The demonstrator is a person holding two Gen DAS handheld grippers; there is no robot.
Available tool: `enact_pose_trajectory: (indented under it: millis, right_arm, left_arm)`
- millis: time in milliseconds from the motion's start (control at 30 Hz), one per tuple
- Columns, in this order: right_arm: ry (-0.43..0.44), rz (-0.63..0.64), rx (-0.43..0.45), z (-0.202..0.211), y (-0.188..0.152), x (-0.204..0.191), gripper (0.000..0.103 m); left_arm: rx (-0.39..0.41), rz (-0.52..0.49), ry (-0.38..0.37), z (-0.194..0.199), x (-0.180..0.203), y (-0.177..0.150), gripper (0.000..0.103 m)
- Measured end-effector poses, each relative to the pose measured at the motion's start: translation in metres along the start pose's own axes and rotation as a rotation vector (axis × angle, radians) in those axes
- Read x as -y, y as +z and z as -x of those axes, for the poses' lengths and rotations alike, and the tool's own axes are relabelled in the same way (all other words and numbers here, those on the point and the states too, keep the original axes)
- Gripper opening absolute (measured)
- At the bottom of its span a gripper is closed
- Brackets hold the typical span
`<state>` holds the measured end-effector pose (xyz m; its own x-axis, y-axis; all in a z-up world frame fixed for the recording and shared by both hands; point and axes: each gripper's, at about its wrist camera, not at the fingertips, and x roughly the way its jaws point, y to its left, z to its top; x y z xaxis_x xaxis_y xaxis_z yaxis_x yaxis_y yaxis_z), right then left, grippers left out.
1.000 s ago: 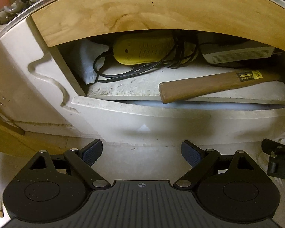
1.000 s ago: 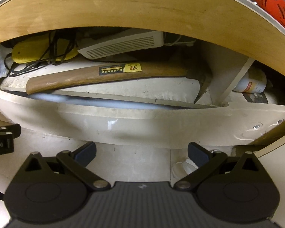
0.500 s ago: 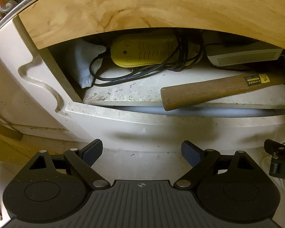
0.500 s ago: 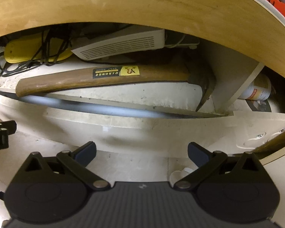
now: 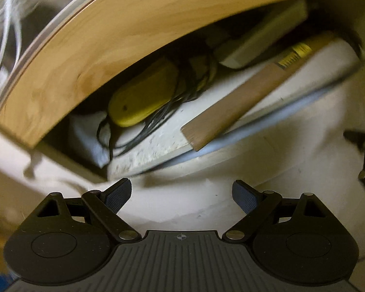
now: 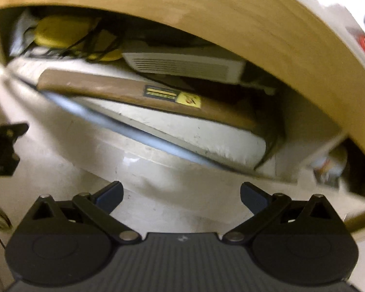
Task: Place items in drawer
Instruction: 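Roll both grippers and close them on the drawer front edge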
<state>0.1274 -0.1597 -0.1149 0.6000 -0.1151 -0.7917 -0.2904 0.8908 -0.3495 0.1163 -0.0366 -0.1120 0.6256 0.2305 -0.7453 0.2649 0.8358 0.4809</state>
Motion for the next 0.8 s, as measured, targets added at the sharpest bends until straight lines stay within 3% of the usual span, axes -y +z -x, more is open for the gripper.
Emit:
enact_pose_trajectory:
  millis: [200,567,733,800]
  right_arm:
    - [-0.029,0.27,0.053,0.002,0.0,-0.007,0.102]
    - [-0.009,0.728,0.081,-0.004,-0.018,-0.018,0.102]
    - [-0.026,0.873,0.073,-0.011,-0.026,-0.022,0.101]
    - [-0.035,0.898,0.066,-0.013,-0.028,-0.022,0.101]
  left_arm:
    - [0.02,-0.198,0.019,-0.005,0.006,0.002,0.092]
    - [0.07,-0.684,0.016,-0.023,0.018,-0.024,0.091]
    - [0.049,-0.762,0.017,-0.033,0.011,-0.031,0.09]
    - [0.035,-0.758,0.016,-0.037,0.009,-0.031,0.084]
